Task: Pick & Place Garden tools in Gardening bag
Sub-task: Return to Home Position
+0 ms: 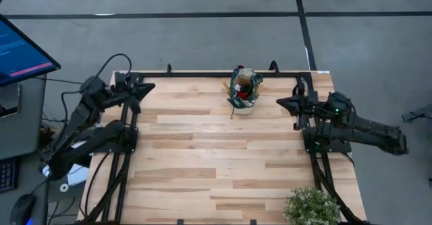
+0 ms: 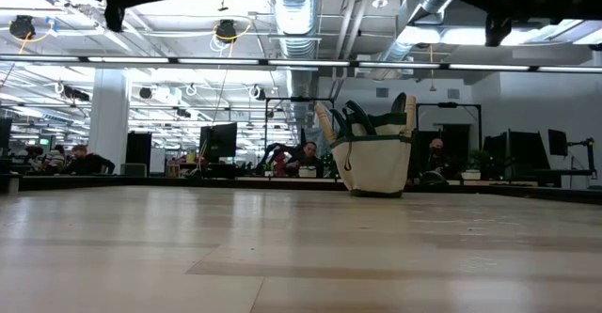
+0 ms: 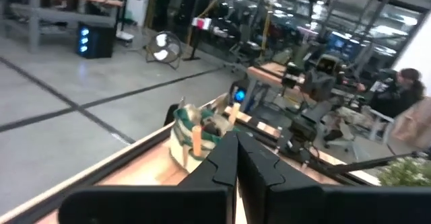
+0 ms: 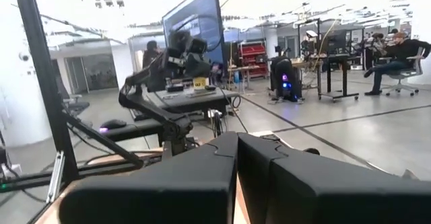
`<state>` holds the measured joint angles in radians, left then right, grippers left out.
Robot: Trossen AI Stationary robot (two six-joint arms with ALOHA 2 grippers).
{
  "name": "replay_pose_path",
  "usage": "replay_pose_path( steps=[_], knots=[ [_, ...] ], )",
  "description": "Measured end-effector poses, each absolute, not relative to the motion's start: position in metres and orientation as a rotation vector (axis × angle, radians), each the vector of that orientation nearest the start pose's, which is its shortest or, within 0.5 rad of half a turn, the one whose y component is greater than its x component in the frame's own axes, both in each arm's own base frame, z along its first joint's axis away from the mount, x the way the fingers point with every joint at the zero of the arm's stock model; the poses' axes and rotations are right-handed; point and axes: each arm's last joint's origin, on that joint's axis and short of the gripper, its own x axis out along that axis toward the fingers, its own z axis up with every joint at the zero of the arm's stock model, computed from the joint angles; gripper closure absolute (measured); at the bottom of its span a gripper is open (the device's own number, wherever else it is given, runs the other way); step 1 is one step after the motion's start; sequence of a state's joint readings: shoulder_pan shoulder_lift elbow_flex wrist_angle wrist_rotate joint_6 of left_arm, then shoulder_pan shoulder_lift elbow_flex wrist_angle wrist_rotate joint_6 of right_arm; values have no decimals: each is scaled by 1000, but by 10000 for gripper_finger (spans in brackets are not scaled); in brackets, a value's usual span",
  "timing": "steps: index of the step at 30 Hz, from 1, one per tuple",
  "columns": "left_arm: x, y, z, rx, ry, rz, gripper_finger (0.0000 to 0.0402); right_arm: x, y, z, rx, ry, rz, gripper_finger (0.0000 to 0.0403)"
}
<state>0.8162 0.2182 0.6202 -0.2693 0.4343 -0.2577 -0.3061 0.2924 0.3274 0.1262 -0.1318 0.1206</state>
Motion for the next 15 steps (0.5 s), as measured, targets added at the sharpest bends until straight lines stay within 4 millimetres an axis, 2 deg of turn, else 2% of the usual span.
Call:
replay_pose_path(
  steps=[7,11,15],
  knots=[
    [34,22,306,-247,-259,421,398,95,-30,261,104,-198,-187,402],
    [32,22,291,-291,-282,463,399,89,-30,260,101,-194,-200,403],
    [36,25,286,-320,-270,456,399,84,-30,257,108,-180,-222,403]
  ],
)
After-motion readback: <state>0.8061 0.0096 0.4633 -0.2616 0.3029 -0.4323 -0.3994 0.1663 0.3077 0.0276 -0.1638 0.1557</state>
